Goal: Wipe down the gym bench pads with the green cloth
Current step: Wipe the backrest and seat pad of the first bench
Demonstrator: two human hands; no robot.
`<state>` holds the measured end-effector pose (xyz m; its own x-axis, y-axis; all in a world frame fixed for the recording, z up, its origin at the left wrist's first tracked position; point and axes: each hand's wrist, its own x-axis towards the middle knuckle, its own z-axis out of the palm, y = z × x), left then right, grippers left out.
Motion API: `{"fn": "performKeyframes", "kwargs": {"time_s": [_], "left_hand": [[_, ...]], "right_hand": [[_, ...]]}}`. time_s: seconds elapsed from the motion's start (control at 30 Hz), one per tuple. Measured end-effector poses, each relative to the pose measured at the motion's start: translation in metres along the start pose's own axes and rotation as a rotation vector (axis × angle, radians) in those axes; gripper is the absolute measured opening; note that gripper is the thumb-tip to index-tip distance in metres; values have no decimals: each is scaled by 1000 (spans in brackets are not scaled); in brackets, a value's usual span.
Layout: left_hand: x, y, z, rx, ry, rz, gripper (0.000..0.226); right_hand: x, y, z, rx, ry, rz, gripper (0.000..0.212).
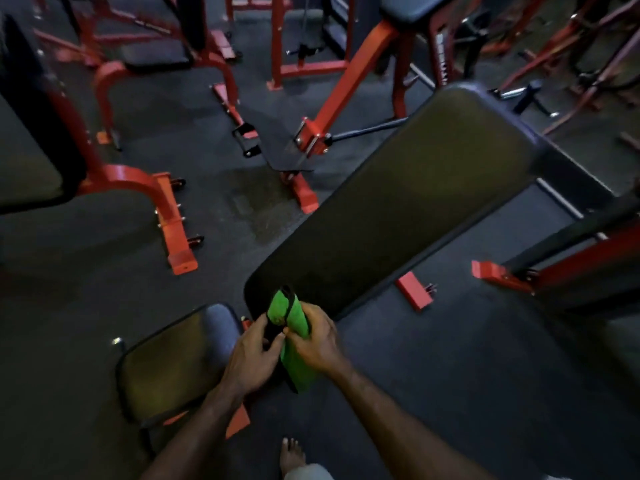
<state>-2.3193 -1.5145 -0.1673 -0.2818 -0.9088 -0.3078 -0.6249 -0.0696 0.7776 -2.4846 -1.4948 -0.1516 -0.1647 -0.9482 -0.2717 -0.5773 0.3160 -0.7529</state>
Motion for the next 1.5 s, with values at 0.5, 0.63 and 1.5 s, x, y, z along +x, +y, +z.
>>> {"fn": "performKeyframes", "kwargs": {"time_s": [0.5, 0.63, 1.5], "left_hand": [[-3, 99, -11, -575, 58, -136, 36], [8, 104, -22, -630, 37, -112, 75], [39, -54, 71, -1020, 28, -356, 21]], "right_hand": [[-30, -45, -79, 38, 70, -103, 51], [-36, -58, -73, 36, 95, -148, 54], [10, 53, 65, -103, 22, -119, 87]]}}
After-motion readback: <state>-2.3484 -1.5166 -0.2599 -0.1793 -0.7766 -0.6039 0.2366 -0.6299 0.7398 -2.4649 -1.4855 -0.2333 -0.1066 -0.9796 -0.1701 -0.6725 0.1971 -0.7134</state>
